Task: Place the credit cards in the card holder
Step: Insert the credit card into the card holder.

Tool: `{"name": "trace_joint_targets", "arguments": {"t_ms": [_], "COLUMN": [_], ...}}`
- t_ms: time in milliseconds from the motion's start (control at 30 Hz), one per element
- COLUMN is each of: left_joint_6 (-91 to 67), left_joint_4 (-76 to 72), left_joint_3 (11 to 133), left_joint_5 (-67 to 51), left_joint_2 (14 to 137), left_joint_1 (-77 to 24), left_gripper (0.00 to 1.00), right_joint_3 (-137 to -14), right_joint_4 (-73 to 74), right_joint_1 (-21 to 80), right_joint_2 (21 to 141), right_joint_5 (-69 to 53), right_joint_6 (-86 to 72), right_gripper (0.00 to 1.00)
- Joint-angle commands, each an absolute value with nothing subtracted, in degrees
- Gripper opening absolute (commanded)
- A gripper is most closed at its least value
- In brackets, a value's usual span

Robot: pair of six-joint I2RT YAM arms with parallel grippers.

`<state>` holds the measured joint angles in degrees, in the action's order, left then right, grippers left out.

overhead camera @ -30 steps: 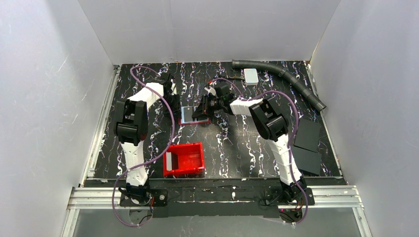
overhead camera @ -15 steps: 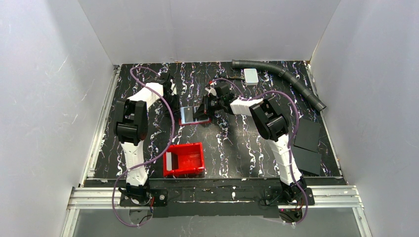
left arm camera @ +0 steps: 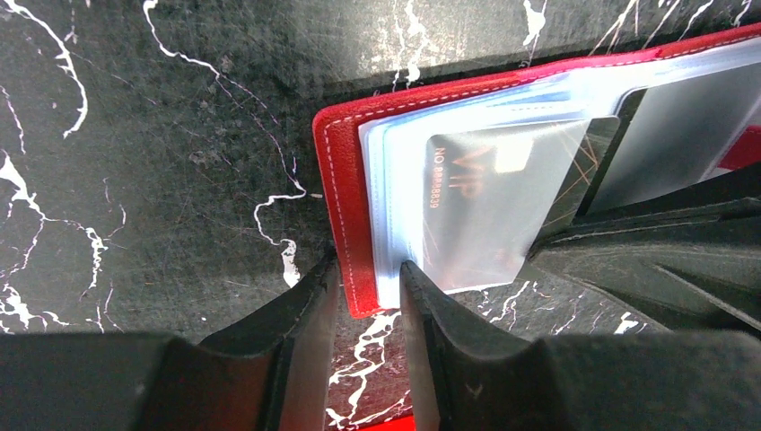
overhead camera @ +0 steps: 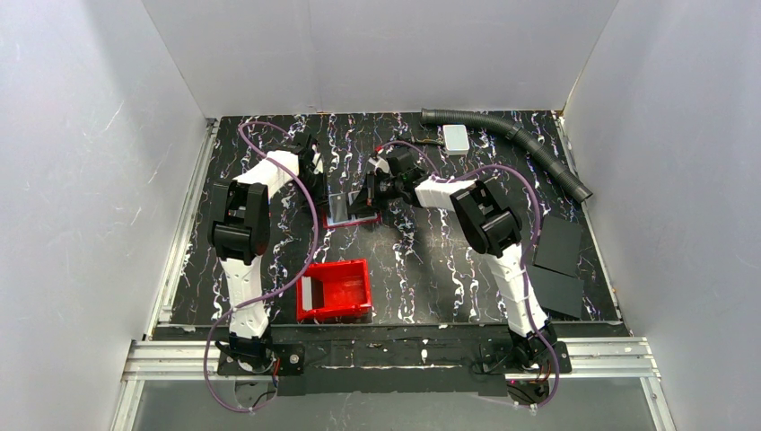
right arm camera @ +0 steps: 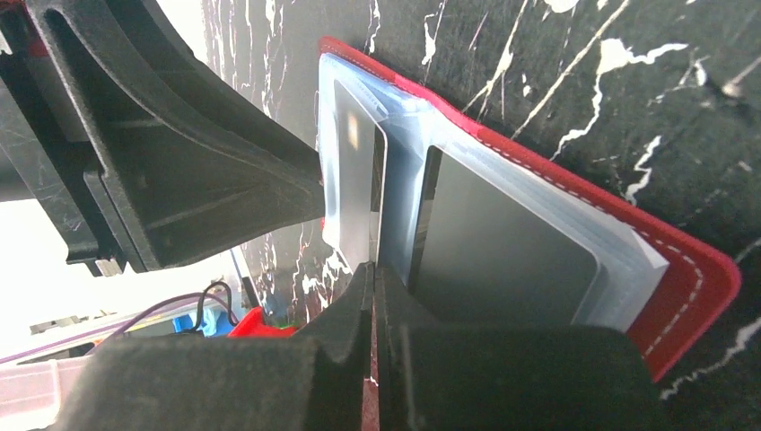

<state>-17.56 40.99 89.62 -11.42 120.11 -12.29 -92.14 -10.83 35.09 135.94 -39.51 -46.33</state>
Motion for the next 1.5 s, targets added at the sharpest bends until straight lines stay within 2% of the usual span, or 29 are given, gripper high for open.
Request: {"name": "trace_joint_targets", "arguments": {"t_ms": [0,233,367,500,700,933,1233,1467], "left_joint_6": [-17.3,-16.7,-16.0,-15.7,-16.1,-16.0,-16.1,-16.6], "left_joint_4": [42.2,43.3,44.0,44.0,44.2,44.3,44.3,43.9], "left_joint_3": [90.0,90.4,89.8,89.6,90.8,90.6,90.9,91.3], "left_joint_5": [-12.3,-9.7,-5.7,-5.2,-8.2,-7.8,-9.7,-11.8], "left_joint_2": [120.2,119.3,116.7,116.1,118.4,118.6,119.9,120.5], "left_joint_1": [-13.1,-13.1,-12.3,-11.6,-11.6,-11.6,-11.7,-11.8], "left_gripper": [0.30,0.31,0.32,0.32,0.31,0.25,0.23,0.23], "right_joint_3": [-94.5,-93.3,-93.1,-95.0,-95.9,-97.4,-97.9,-101.2], "right_joint_4": [-12.5,-15.5,-11.7,-3.5,-0.1,4.8,3.0,10.4], "right_joint_1": [36.1,35.8,35.3,35.2,35.2,35.2,35.0,35.0], "right_joint_2": [137.8,137.6,137.0,135.6,133.9,133.0,133.5,131.7], "right_joint_5": [-40.3,-41.8,-40.5,-37.6,-36.2,-34.5,-34.6,-30.3], "right_joint_6": [-46.4,-48.1,-45.9,-40.3,-37.2,-34.4,-36.0,-30.7], "right_gripper": [0.01,0.01,0.14,0.21,0.31,0.31,0.27,0.46]}}
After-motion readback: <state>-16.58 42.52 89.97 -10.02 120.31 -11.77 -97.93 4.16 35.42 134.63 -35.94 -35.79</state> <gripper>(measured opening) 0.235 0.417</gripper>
